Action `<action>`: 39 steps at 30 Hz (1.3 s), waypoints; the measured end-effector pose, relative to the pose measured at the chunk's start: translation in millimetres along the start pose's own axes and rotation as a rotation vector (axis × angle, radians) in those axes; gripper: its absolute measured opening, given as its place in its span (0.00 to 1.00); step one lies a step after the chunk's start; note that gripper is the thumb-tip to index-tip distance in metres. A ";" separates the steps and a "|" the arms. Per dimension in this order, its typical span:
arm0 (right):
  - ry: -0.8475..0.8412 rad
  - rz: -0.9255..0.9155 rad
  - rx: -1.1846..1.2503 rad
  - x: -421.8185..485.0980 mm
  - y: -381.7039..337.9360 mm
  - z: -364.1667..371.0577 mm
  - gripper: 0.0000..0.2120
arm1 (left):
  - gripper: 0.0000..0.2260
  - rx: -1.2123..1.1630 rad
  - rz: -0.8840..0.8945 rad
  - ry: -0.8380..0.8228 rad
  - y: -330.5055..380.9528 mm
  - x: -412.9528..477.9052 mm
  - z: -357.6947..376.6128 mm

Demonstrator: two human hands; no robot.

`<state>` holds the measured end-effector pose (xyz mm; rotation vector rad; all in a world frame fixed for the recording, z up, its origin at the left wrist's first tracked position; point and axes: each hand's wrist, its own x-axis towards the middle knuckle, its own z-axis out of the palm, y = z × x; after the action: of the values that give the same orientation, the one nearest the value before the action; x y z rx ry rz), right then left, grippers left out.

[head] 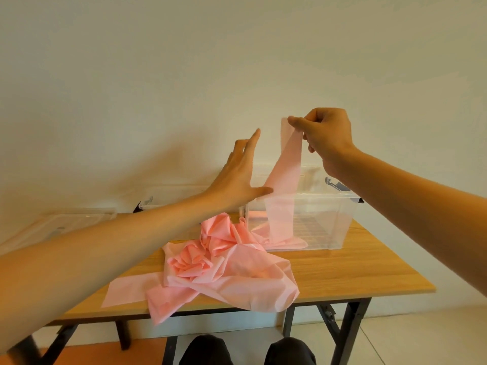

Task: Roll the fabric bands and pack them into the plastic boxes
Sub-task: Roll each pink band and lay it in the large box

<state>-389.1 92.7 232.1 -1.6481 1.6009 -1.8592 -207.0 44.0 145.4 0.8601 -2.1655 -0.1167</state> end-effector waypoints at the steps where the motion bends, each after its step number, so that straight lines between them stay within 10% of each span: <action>1: -0.008 -0.007 0.015 -0.2 0.1 -0.4 0.15 | 0.54 -0.034 -0.033 0.020 1.4 0.7 2.7; 11: -0.134 -0.104 0.165 -0.6 9.6 -10.8 0.12 | 0.30 -0.653 -0.293 -0.097 12.8 28.9 1.8; 21: -0.206 -0.174 0.162 2.3 14.0 -14.6 0.18 | 0.05 -0.575 -0.245 -0.102 9.0 38.2 12.1; 29: -0.264 -0.125 0.167 4.0 18.0 -17.6 0.12 | 0.07 -0.964 -0.407 -0.217 18.4 41.2 9.4; 39: -0.270 -0.062 0.212 -1.6 27.4 -21.3 0.12 | 0.21 -0.842 -0.301 -0.105 -2.3 25.6 -0.7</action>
<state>-418.7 95.1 214.1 -1.7792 1.2151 -1.6799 -217.1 26.6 161.5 0.6625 -1.7879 -1.1488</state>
